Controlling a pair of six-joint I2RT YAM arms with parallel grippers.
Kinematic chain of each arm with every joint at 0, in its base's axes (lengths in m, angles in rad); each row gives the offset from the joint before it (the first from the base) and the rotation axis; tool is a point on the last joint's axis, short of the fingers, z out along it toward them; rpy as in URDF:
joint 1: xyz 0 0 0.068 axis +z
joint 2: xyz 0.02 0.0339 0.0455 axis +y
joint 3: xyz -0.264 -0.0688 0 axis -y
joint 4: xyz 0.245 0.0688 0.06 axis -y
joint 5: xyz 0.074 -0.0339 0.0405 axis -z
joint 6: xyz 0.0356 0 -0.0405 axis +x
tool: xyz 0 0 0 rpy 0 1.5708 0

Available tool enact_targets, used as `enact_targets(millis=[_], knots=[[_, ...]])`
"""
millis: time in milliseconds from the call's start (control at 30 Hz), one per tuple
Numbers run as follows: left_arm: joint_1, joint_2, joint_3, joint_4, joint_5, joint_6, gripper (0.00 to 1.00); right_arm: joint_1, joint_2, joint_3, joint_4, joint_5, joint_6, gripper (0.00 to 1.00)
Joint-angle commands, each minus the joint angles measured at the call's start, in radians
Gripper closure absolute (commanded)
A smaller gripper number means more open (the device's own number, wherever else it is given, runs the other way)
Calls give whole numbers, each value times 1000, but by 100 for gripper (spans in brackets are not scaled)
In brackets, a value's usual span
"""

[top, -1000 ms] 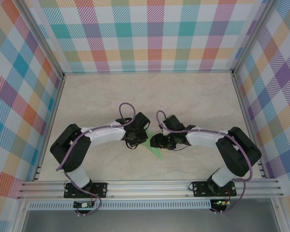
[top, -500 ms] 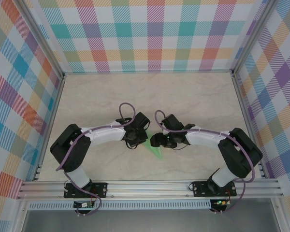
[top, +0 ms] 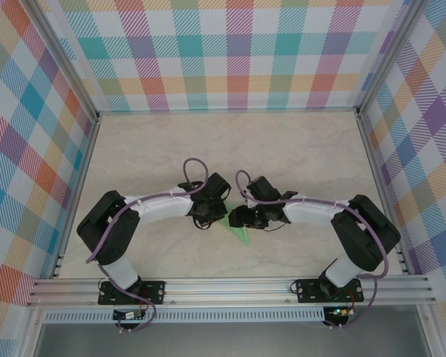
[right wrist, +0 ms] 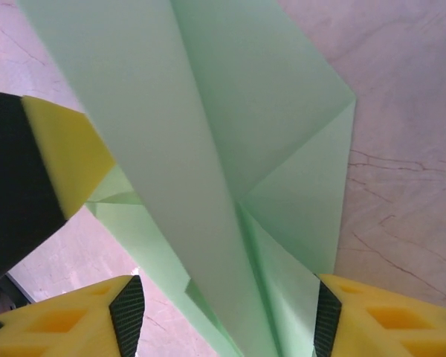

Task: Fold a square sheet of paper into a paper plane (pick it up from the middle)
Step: Turn over the paper plane at the center of the table.

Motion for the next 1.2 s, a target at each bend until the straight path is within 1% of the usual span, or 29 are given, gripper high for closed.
enact_targets(millis=[0, 33, 167, 367, 533, 667, 733, 800, 867, 933, 1100, 1167], knots=[[8, -11, 11, -13, -6, 5, 91, 9, -35, 10, -27, 9, -22, 44], [9, -9, 11, -12, -4, 5, 91, 11, -35, 8, -30, 12, -22, 47], [8, -2, 14, -11, -1, 5, 91, 26, -28, 11, -38, 40, -23, 53], [8, -1, 17, -9, 0, 6, 91, 55, 22, 51, -59, 60, -39, 54], [9, -4, 15, -12, 0, 6, 91, 64, 51, 66, -71, 90, -44, 57], [8, -6, 13, -14, -2, 6, 91, 74, 77, 82, -88, 107, -54, 60], [9, -8, 11, -13, -2, 6, 91, 76, 88, 87, -90, 109, -57, 63], [9, -9, 8, -8, -1, 5, 91, 80, 98, 92, -90, 111, -59, 64], [9, -11, 8, -3, 2, 5, 91, 84, 109, 103, -96, 113, -64, 67], [9, -20, 2, 7, 6, 7, 91, 88, 119, 113, -107, 123, -69, 68], [9, -60, -19, 29, 14, 8, 90, 100, 128, 140, -143, 154, -79, 80], [7, -100, -36, 36, 7, 6, 88, 102, 113, 148, -158, 169, -75, 84]])
